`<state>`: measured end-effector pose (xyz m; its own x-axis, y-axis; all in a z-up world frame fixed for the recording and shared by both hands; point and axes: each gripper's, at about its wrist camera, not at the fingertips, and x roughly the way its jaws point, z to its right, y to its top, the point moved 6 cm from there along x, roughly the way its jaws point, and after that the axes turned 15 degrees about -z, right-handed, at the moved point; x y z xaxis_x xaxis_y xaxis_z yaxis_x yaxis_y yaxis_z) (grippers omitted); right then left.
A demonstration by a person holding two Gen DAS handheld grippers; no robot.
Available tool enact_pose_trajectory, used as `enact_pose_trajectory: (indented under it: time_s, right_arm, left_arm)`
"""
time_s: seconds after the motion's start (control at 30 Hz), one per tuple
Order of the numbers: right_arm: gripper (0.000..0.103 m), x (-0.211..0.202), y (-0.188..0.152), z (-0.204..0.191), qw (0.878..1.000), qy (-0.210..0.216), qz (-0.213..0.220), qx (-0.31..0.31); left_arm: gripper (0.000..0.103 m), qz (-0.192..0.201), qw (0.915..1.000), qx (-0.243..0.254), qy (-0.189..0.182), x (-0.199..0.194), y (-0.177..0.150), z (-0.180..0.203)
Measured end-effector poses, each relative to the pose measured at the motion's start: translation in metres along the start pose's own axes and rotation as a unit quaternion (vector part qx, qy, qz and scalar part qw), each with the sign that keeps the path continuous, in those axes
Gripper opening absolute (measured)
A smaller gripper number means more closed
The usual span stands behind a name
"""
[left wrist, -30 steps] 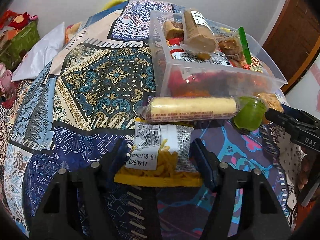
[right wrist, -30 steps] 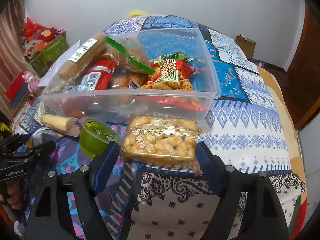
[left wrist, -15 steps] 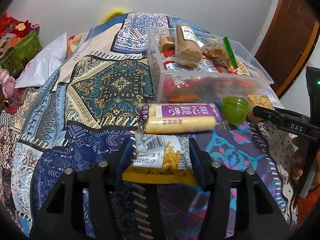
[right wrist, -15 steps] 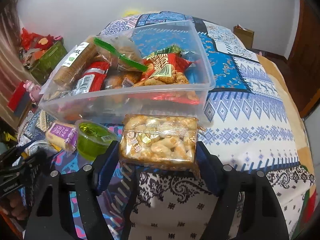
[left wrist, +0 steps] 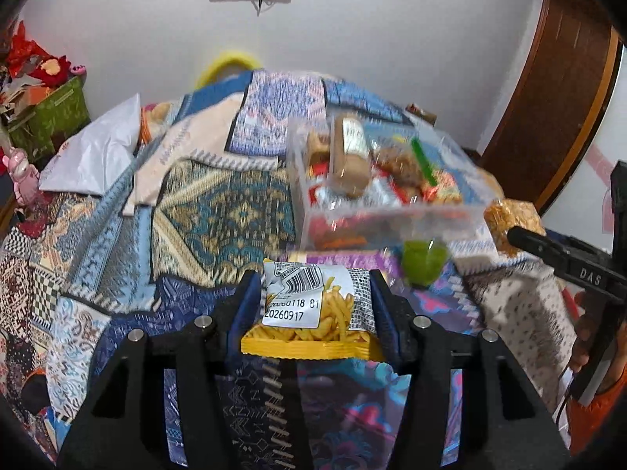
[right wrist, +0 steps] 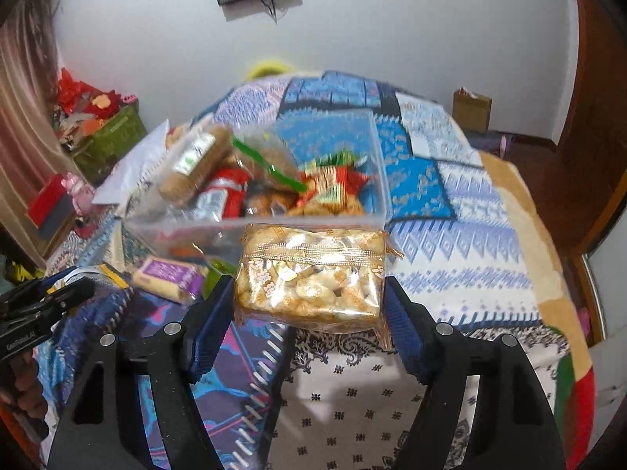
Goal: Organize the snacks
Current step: 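Carry the fries bag and peanut-brittle bag into the clear box and release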
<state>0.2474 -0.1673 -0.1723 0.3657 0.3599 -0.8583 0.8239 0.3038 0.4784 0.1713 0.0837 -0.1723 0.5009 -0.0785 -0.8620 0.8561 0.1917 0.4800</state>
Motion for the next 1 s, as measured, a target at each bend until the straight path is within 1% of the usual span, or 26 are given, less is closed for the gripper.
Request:
enact_pose_trajectory:
  time_s: [0.23,0.47,0.57,0.77,1.0]
  right_arm:
    - [0.071,-0.015,0.021,0.0,0.999,0.004,0.032,0.004]
    - [0.071,-0.015,0.046,0.004,0.999,0.006,0.052,0.007]
    - [0.071,-0.012,0.055,0.007,0.998,0.006,0.057,0.009]
    - [0.071,-0.001,0.078,0.011,0.998,0.009,0.062,0.015]
    - [0.071,0.02,0.098,0.011,0.999,0.006,0.049,0.011]
  left_arm:
    - [0.054,0.033,0.9993,0.003,-0.016,-0.016,0.032,0.013]
    - [0.054,0.055,0.998,0.022,-0.025,-0.017,0.064,0.04]
    - [0.054,0.056,0.9976,0.032,-0.023,-0.009,0.078,0.052]
    - [0.054,0.048,0.9976,0.046,-0.021,0.018,0.1,0.071]
    - [0.054,0.033,0.998,0.052,-0.009,0.056,0.118,0.082]
